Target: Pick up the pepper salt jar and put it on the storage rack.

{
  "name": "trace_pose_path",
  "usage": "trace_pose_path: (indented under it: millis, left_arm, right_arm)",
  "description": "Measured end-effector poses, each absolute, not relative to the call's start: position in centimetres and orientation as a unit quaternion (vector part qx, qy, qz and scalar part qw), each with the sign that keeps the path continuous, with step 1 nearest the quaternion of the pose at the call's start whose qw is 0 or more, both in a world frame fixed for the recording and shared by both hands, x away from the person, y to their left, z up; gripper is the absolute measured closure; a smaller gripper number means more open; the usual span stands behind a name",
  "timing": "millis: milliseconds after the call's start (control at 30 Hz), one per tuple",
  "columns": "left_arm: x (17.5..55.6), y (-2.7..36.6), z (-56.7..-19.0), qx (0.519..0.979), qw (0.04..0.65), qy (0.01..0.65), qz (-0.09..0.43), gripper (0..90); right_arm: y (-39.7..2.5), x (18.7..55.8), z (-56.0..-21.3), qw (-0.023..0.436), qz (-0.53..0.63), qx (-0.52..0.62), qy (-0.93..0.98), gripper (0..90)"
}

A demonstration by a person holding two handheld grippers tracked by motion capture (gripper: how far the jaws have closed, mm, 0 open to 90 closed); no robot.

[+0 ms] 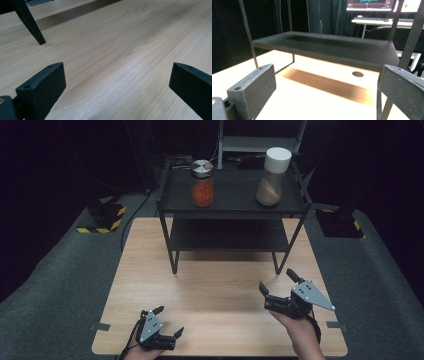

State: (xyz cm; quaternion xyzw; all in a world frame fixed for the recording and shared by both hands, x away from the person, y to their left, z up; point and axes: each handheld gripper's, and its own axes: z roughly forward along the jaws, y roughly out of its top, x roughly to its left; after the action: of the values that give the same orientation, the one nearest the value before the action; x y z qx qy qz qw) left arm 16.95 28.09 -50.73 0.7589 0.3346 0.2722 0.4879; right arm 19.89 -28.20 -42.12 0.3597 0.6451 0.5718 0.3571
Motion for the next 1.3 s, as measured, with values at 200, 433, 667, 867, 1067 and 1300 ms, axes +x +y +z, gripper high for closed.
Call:
trace_pose_path:
  millis: [200, 433, 667, 867, 1067, 1300]
  left_arm:
    - [17.1, 28.1, -50.7, 0.759, 0.489, 0.335, 0.270, 1.0]
    - [17.0, 28.0, -50.7, 0.760, 0.486, 0.333, 0.274, 1.4]
    - [16.9, 27.9, -50.8, 0.764, 0.486, 0.320, 0.277, 2.3]
    - [17.0, 27.6, -50.7, 0.767, 0.485, 0.313, 0.279, 3.2]
    - [17.0, 27.4, -50.6, 0.770, 0.477, 0.316, 0.284, 2.4]
    - [16.9, 28.3, -51.1, 0.757, 0.490, 0.321, 0.291, 3.2]
  right_arm:
    - [-28.5, 19.3, -44.4, 0.345, 0.561, 0.366, 0.657, 0.2]
    - [-28.5, 18.9, -46.9, 0.341, 0.535, 0.377, 0.675, 0.4]
    - [-28.3, 19.1, -49.0, 0.334, 0.498, 0.392, 0.698, 0.8]
    - [-27.6, 18.9, -49.9, 0.347, 0.473, 0.386, 0.712, 1.7]
    - [-27.3, 19.0, -49.7, 0.347, 0.461, 0.383, 0.722, 1.9]
    - [-28.1, 18.9, -49.7, 0.336, 0.467, 0.402, 0.712, 6.1]
